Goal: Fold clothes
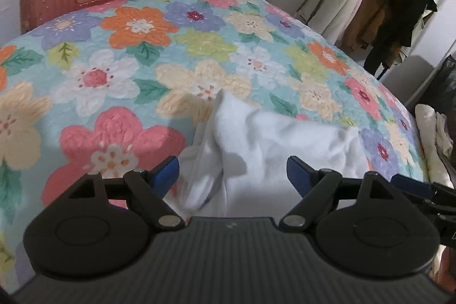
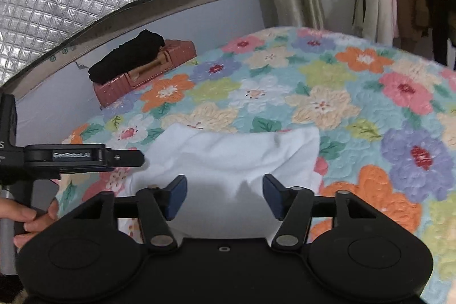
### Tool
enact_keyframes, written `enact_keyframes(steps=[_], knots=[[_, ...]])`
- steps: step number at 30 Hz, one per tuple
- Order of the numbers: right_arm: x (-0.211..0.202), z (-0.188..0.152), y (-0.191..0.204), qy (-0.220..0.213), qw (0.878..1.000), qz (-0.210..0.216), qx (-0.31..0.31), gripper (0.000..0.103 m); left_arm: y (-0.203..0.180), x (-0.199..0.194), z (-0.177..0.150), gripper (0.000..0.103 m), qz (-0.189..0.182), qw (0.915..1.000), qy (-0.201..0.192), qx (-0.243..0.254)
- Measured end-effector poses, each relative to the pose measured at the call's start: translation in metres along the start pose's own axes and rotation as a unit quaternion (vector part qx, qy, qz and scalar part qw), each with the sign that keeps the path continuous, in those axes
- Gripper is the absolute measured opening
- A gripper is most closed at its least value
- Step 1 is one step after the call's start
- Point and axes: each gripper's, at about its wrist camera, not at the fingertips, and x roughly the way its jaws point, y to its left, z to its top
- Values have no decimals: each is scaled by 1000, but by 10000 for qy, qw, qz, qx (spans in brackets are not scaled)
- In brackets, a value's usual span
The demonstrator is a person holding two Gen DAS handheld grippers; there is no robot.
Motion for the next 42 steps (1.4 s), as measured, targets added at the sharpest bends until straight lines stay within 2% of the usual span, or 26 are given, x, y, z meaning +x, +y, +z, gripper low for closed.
enact_keyframes(steps=[7, 13, 20, 25, 28, 33, 42], knots=[[-27, -31, 5, 123, 9996, -143, 213, 72, -10, -16, -33, 84, 17, 9994, 325, 136], [-37, -67, 8, 619, 9960, -481, 431, 72, -26, -27, -59, 85, 83, 9979, 503, 405], [-55, -91, 18, 680, 9945, -727, 337, 72, -39, -47, -89, 90, 287, 9951, 552, 770], [-61, -95, 32, 661, 9947, -777, 123, 72, -43, -64, -107, 93, 326, 9945, 525, 845], [-64, -97, 39, 650, 9947, -791, 15, 83, -46, -68, -113, 94, 359, 9934, 544, 948], [-58, -99, 47, 713, 9945, -757, -90, 83, -50, -64, -115, 95, 439, 9910, 614, 1103], [-52, -102, 47, 730, 9921, -999, -214, 83, -58, -56, -120, 96, 519, 9879, 666, 1303]])
